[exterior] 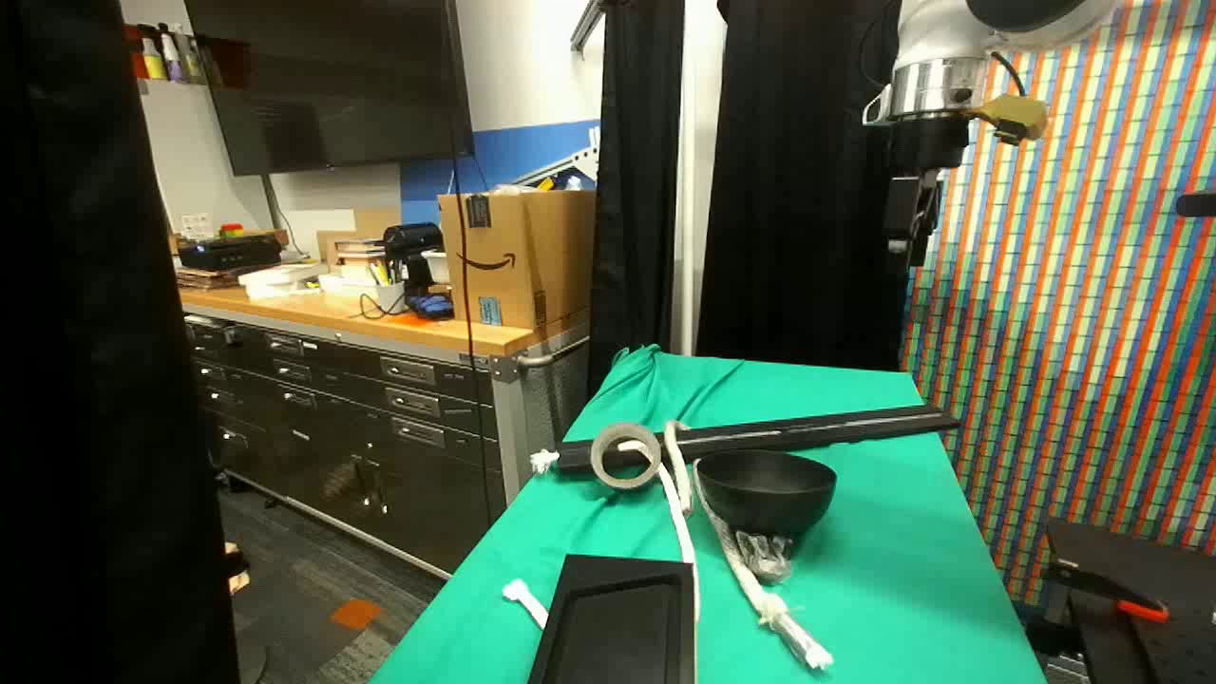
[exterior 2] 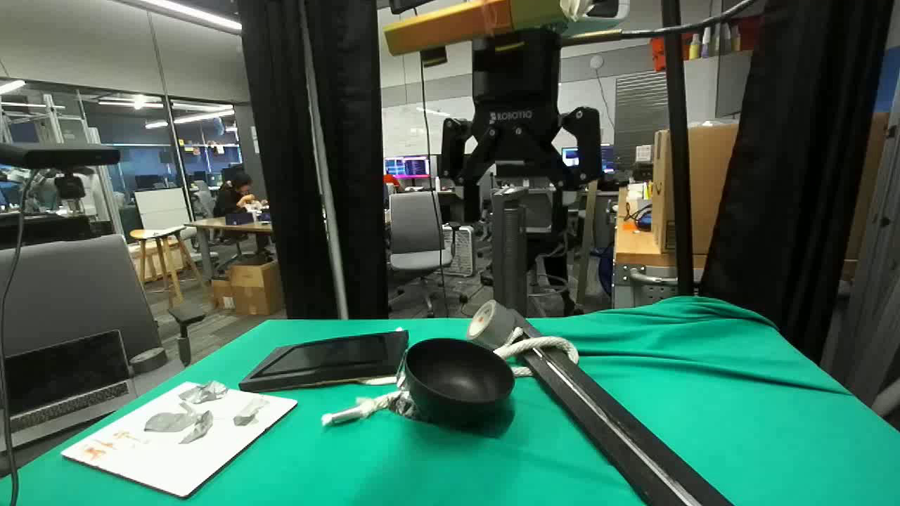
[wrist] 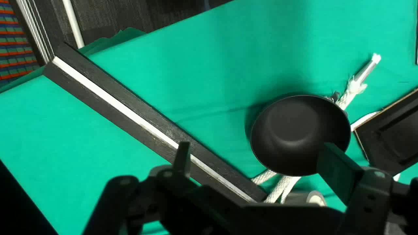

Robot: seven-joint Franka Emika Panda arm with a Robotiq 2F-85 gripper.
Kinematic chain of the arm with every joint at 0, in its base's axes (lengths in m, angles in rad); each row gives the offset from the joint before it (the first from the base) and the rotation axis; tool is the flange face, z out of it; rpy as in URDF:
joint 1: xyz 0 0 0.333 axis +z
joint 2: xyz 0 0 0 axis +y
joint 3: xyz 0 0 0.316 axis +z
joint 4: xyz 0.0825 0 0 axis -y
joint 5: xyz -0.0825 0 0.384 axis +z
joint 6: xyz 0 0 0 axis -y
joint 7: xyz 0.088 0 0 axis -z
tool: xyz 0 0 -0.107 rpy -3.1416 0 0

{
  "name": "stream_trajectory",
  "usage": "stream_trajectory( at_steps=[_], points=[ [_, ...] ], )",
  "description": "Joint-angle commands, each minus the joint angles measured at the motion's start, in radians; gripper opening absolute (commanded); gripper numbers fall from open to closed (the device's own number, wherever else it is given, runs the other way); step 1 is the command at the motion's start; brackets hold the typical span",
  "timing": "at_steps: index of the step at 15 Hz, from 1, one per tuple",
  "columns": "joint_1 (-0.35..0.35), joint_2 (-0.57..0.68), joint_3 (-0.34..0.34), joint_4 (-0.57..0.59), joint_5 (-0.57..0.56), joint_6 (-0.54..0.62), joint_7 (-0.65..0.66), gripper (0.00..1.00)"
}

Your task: Put the silver tape in the bowl

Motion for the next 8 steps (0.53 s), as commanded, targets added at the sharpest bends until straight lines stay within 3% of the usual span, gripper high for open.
stream_trajectory(
  at_steps=[1,8],
  points=[
    [-0.006,0.001,0.005,0.006,0.002,-0.002,-0.002,1.00],
    [-0.005,-0.003,0.005,0.014,0.002,-0.002,-0.002,1.00]
  ],
)
